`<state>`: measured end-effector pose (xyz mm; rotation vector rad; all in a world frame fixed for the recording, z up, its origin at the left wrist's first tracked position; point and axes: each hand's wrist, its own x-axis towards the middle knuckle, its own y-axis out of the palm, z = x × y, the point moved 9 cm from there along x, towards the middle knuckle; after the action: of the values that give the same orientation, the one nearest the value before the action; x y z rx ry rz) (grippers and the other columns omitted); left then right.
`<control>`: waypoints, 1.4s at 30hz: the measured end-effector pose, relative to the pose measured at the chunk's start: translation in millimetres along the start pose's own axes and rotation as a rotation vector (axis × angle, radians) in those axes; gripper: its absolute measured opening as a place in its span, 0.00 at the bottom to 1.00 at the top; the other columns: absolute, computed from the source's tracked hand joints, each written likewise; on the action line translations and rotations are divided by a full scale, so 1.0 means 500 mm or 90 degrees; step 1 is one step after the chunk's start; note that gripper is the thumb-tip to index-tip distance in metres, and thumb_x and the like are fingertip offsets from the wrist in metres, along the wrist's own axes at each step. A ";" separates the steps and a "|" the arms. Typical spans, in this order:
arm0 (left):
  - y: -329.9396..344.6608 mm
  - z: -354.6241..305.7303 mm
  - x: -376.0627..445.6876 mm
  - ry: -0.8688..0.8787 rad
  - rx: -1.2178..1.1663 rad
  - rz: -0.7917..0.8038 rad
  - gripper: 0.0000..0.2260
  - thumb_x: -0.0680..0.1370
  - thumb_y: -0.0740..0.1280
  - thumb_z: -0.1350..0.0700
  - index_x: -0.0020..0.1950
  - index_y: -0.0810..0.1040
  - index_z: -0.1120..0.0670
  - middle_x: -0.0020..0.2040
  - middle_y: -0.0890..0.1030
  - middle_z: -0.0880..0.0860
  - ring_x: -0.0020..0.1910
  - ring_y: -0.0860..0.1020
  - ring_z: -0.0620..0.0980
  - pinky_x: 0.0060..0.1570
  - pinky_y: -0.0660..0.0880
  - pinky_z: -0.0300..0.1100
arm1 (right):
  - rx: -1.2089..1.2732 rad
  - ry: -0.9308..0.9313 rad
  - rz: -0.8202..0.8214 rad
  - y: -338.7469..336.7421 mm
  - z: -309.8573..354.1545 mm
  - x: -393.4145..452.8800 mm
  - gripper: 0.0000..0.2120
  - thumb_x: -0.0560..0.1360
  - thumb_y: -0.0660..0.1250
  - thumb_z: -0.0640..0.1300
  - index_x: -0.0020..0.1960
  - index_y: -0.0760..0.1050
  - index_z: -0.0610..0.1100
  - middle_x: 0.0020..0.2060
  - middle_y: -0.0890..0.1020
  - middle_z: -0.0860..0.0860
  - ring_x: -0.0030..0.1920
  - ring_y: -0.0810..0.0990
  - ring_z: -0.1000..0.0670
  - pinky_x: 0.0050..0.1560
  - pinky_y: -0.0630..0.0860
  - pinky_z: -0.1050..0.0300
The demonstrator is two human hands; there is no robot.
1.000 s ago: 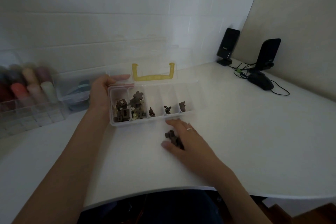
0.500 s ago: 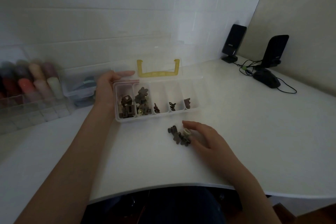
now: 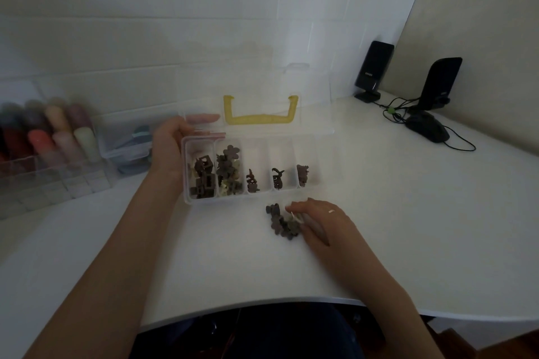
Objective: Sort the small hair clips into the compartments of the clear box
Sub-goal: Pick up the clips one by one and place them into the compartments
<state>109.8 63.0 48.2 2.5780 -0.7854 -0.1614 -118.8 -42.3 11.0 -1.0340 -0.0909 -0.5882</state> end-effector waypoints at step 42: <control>-0.031 -0.034 0.003 -0.012 0.002 0.005 0.16 0.60 0.59 0.55 0.34 0.85 0.57 0.26 0.81 0.54 0.27 0.79 0.50 0.31 0.77 0.34 | 0.001 -0.171 -0.351 -0.175 0.037 0.121 0.07 0.71 0.65 0.41 0.49 0.74 0.45 0.47 0.79 0.60 0.46 0.71 0.60 0.48 0.69 0.64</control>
<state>122.8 80.1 56.7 2.5800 -0.8030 -0.1822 -107.8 -84.8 109.5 -1.0848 -0.6274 -0.9425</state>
